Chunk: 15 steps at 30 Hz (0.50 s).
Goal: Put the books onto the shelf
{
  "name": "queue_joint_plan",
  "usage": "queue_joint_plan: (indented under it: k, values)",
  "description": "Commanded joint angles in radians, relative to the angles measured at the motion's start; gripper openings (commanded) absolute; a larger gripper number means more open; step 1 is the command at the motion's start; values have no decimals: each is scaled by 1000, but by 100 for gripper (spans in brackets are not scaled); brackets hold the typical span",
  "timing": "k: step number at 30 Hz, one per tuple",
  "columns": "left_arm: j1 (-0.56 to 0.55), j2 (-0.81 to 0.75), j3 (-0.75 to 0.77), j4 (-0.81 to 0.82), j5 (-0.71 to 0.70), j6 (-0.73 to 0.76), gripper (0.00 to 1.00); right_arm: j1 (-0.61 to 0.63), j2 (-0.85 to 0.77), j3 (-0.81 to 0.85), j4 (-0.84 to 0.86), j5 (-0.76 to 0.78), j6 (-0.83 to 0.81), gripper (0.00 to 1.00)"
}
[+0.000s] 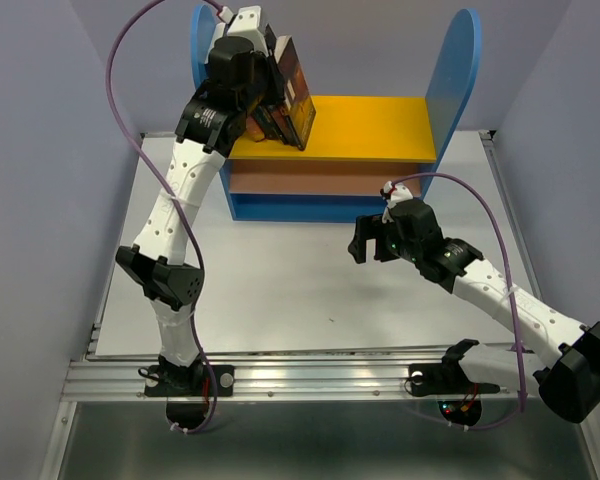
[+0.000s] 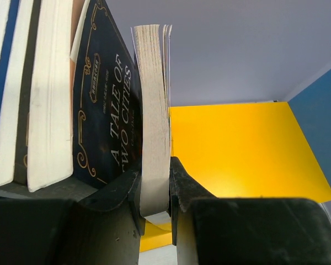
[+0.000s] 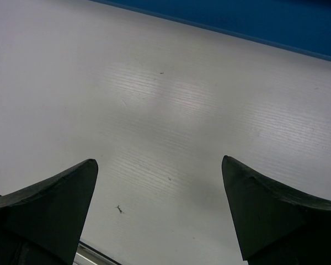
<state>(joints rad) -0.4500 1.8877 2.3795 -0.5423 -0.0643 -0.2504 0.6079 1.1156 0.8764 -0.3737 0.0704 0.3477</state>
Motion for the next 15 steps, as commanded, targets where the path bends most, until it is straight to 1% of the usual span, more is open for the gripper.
queue_joint_plan:
  k: [1, 6, 8, 11, 13, 15]
  values:
    - [7, -68, -46, 22, -87, -4, 0, -7, -5, 53, 35, -6, -13, 100]
    - [5, -73, -108, 85, -124, -1, 0, -7, -13, 50, 35, 0, -27, 100]
    - [5, -67, -115, 100, -158, 6, 0, -7, -14, 50, 35, 2, -38, 100]
    - [5, -47, -106, 91, -161, 16, 0, -7, -14, 49, 35, 5, -42, 100]
    - [5, -42, -89, 81, -160, 13, 3, -7, -16, 49, 35, 2, -46, 100]
    - [5, -48, -101, 79, -167, 7, 11, -7, -14, 50, 35, -1, -47, 100]
